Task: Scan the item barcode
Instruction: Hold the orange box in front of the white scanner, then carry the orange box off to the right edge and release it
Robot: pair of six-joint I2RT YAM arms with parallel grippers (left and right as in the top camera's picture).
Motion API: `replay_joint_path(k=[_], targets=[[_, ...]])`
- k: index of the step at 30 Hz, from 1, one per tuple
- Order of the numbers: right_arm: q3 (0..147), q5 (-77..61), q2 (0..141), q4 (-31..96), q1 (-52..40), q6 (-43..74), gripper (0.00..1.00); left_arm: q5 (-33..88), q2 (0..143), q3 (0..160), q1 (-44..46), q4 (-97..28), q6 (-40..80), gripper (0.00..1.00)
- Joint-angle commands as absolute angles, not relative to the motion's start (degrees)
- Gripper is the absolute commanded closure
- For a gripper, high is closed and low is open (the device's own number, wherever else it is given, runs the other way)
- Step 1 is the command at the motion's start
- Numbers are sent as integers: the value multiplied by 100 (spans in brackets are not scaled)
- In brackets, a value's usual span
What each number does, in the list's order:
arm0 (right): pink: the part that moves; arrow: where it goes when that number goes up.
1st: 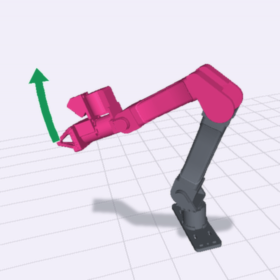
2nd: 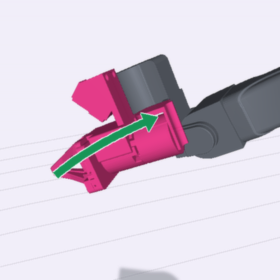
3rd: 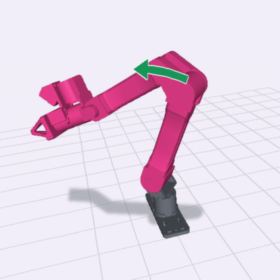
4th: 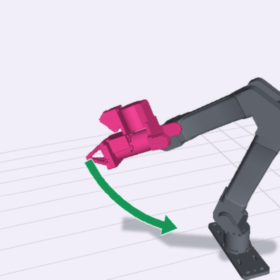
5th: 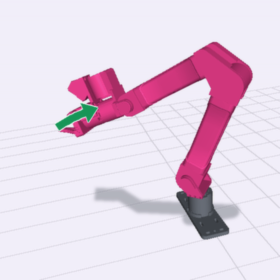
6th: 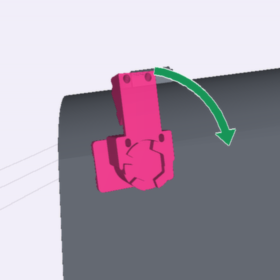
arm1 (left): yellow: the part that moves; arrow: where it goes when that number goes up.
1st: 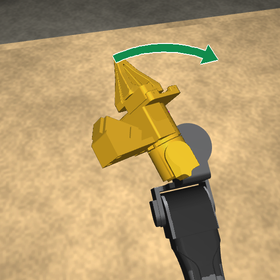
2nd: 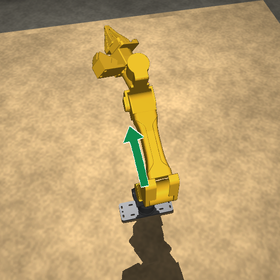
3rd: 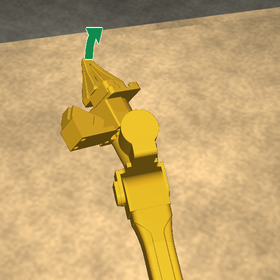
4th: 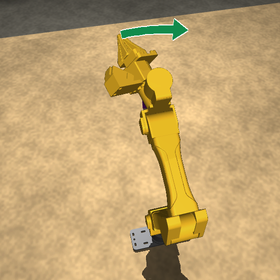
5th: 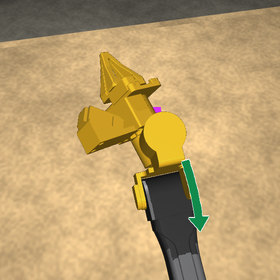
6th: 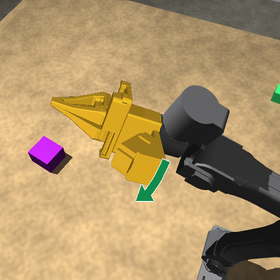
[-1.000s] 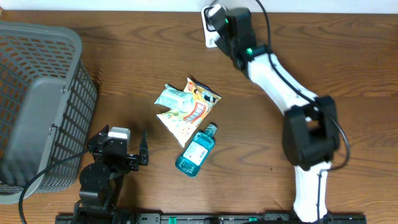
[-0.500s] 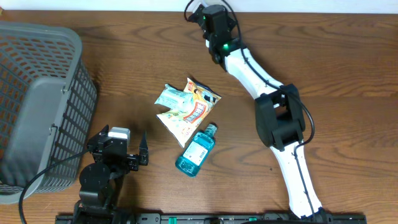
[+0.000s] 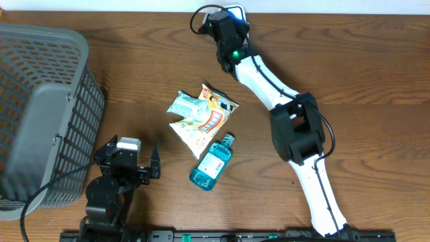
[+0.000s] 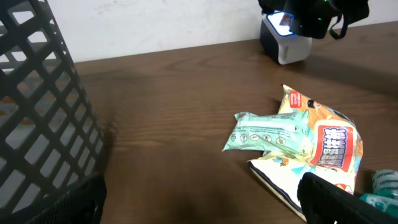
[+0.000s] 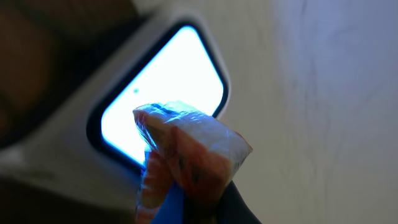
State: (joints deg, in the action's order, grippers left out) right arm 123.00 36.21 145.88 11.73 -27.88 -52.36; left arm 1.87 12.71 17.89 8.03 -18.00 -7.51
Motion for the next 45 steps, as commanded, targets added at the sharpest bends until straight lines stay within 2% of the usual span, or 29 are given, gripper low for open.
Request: replay_joint_path(k=[1, 5, 10, 17, 30, 38, 42, 43, 45], targets=[[12409, 4228, 14459, 1507, -2604, -5459, 99, 257, 1260, 1782, 801, -1796, -746, 2], [12409, 4762, 14099, 2167, -2132, -4866, 99, 257, 1260, 1782, 801, -1796, -746, 2], [12407, 4786, 13751, 3800, -1280, -3555, 99, 257, 1260, 1782, 801, -1796, -744, 2], [12296, 3870, 13736, 5494, 183, -1728, 99, 257, 1260, 1782, 801, -1796, -744, 2], [12265, 3817, 13751, 6337, 2515, -154, 97, 257, 1260, 1782, 801, -1798, -746, 2], [12265, 3118, 13751, 6514, 3391, 187, 96, 257, 1260, 1782, 801, -1796, -746, 2], [12265, 3026, 13751, 6563, 3653, 318, 87, 257, 1260, 1782, 801, -1796, -746, 2], [12265, 2919, 13751, 6563, 3708, 318, 82, 257, 1260, 1782, 801, -1796, -746, 2], [12265, 2604, 13751, 6578, 3811, 316, 64, 257, 1260, 1782, 801, -1796, -744, 2]])
